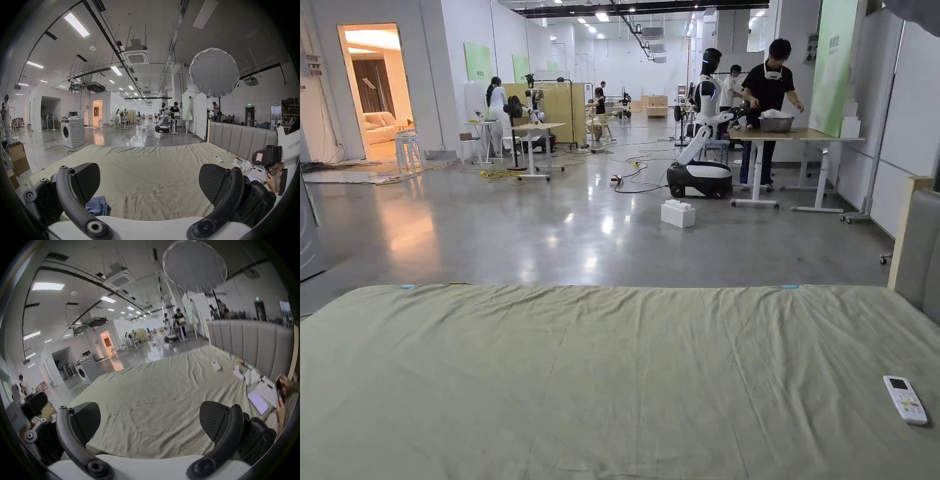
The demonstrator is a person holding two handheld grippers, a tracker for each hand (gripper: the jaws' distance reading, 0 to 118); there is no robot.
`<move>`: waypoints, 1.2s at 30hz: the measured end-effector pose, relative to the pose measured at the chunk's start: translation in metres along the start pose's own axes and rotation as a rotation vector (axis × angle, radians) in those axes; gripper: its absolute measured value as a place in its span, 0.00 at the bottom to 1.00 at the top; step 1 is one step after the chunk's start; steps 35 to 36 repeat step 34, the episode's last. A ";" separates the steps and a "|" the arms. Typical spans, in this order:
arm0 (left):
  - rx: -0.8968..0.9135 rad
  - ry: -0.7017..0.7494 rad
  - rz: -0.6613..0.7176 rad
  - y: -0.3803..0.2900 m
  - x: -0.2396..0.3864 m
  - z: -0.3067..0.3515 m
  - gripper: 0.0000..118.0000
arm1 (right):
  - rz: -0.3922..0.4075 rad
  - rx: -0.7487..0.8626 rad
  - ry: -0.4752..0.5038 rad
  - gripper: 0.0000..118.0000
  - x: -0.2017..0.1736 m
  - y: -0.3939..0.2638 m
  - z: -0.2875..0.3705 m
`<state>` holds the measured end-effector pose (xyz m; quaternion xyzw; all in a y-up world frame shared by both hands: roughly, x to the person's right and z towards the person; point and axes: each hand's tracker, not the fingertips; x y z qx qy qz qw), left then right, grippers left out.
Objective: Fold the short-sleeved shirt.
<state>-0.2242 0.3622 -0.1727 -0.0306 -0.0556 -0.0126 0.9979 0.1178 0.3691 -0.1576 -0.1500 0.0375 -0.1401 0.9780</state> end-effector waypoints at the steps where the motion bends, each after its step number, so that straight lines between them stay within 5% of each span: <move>1: 0.001 -0.005 0.000 0.000 0.000 0.000 1.00 | 0.006 0.015 -0.016 1.00 -0.004 0.002 0.001; 13: -0.010 -0.026 0.007 -0.001 0.004 0.000 1.00 | -0.013 -0.016 -0.086 1.00 0.006 0.002 -0.003; 18: -0.019 -0.030 0.006 -0.003 0.005 0.000 1.00 | 0.002 0.009 -0.220 1.00 0.011 -0.001 -0.007; 23: -0.013 -0.029 0.000 -0.002 0.006 0.000 1.00 | 0.068 0.068 0.012 1.00 0.019 0.001 -0.001; 26: 0.011 -0.024 -0.014 0.000 0.010 0.002 1.00 | 0.234 0.177 0.155 1.00 0.013 -0.001 0.006; 30: 0.039 -0.039 0.000 0.004 0.012 0.006 1.00 | 0.542 0.363 0.020 1.00 -0.018 -0.005 0.022; 36: 0.069 -0.028 -0.022 0.006 0.012 0.010 1.00 | 0.540 0.343 -0.002 1.00 -0.023 -0.015 0.020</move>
